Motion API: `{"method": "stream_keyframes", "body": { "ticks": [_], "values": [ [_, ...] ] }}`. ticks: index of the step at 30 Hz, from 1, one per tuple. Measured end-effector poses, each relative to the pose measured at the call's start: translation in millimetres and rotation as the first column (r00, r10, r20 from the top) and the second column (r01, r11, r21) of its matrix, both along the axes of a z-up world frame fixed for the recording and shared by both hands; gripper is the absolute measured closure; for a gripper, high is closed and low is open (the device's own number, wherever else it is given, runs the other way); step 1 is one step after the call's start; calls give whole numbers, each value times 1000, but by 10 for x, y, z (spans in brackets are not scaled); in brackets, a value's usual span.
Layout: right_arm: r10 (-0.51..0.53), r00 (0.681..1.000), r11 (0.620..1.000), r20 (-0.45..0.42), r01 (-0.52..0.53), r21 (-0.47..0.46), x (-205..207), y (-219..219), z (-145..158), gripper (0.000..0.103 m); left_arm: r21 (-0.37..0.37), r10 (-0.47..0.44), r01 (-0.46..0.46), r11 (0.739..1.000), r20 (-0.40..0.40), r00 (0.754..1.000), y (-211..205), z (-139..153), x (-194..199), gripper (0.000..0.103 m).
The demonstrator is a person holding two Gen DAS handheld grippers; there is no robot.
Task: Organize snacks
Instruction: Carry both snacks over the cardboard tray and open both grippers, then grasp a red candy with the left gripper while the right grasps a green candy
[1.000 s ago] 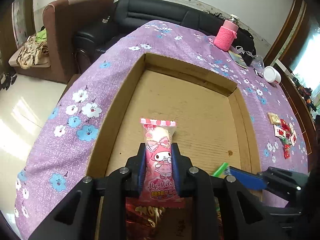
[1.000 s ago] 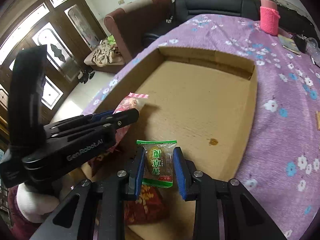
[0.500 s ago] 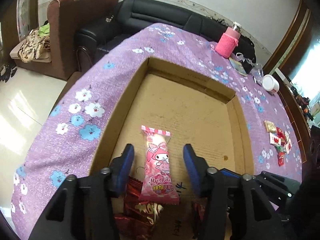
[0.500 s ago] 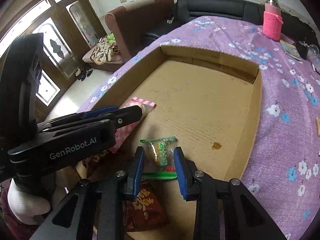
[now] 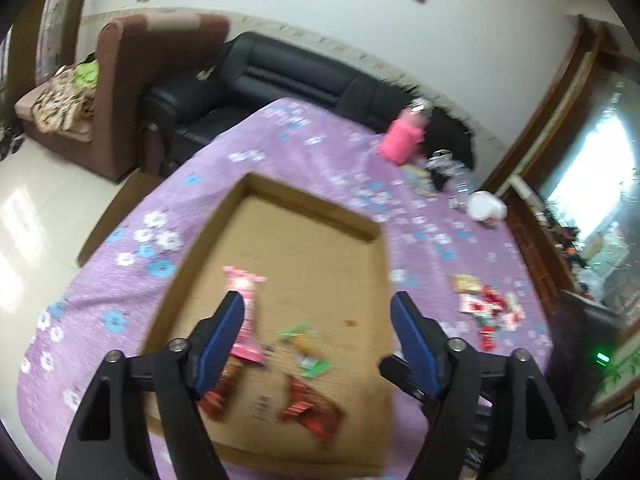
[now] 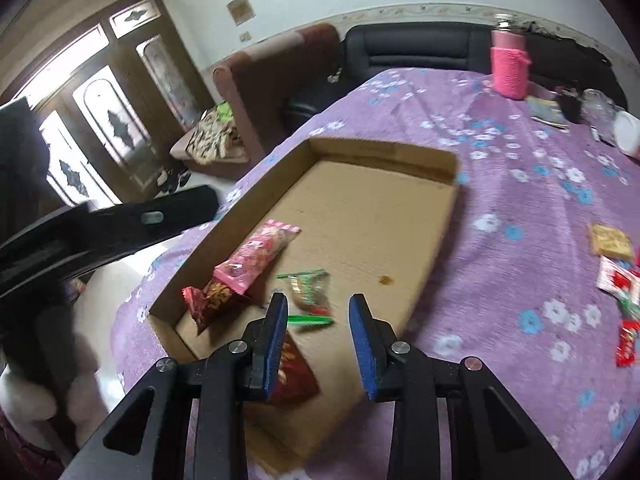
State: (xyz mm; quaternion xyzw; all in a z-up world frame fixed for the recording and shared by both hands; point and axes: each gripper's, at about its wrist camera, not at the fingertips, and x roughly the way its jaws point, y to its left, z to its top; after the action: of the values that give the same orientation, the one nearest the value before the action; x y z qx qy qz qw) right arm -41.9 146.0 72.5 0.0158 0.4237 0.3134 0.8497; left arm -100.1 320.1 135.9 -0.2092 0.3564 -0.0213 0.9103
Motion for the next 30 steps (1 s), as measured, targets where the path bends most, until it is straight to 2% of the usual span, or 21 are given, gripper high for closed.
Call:
{"method": "stream_keyframes", "body": {
  "ticks": [3, 8, 13, 17, 21, 24, 27, 30],
  "values": [
    [-75, 997, 997, 11, 75, 16, 8, -338, 50, 68, -39, -37, 38, 998, 46, 998, -233, 93, -85, 21],
    [-222, 975, 975, 7, 222, 27, 45, -1068, 52, 64, -81, -129, 133, 988, 48, 990, -736, 81, -72, 21],
    [-344, 939, 938, -17, 344, 30, 128, -1709, -18, 63, -95, -231, 230, 969, 1, 973, -1224, -101, -38, 21],
    [-414, 910, 908, -37, 415, 49, 160, -2109, -66, 63, -67, -300, 297, 952, -36, 953, -1555, -208, -12, 21],
    [-469, 881, 878, -68, 473, 77, 226, -2482, -123, 63, -39, -324, 322, 946, -48, 945, -1704, -235, -12, 21],
    [-526, 841, 829, -124, 540, 145, 333, -2885, -147, 63, -28, -311, 310, 950, -56, 949, -1694, -240, -21, 21],
    [-547, 821, 799, -165, 570, 189, 454, -3121, -188, 63, -8, -303, 303, 953, -63, 951, -1683, -264, -18, 21],
    [-519, 832, 816, -194, 550, 178, 634, -3095, -260, 63, -16, -301, 301, 953, -86, 950, -1677, -341, 28, 21]
  ]
}}
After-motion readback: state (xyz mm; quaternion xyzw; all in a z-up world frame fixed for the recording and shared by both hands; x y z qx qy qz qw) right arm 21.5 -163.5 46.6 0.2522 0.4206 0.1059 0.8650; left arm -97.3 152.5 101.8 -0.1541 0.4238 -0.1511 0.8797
